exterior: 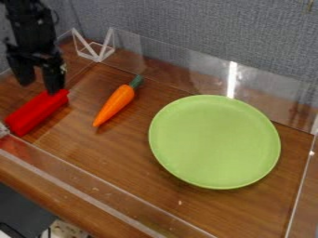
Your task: Put the red object on the left side
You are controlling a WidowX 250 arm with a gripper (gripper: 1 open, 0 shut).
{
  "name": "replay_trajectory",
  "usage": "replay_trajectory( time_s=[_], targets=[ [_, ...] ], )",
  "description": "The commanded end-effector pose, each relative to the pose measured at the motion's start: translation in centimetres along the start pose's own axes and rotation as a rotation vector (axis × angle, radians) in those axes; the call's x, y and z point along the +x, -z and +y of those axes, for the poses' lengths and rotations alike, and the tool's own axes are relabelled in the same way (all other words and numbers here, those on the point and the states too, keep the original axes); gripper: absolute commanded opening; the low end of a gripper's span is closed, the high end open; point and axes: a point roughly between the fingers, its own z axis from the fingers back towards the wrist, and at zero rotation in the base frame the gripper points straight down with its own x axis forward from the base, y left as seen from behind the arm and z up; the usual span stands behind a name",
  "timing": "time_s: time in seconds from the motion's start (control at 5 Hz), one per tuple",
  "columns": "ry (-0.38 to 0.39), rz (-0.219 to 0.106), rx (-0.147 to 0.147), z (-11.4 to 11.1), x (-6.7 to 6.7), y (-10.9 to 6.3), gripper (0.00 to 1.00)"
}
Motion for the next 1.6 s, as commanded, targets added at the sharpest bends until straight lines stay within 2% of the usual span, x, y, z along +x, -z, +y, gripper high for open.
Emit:
replay_trajectory(
  time_s=[0.0,0.2,0.6,1.0,1.2,1.4],
  targets=[
    [-0.025,-0.042,0.014,0.4,-0.3,0.4,1.0],
    [-0.035,-0.048,0.009,0.7,-0.6,1.6,1.0],
    [0.025,-0.069,0.013,0.6,0.7,2.9,1.0],
    [0.014,-0.086,0.014,0.5,0.9,3.9,1.0],
    [-0.02,-0.088,0.02,0.5,0.7,4.4,1.0],
    [-0.055,-0.088,0.031,0.7,0.5,4.7,0.0]
  ],
)
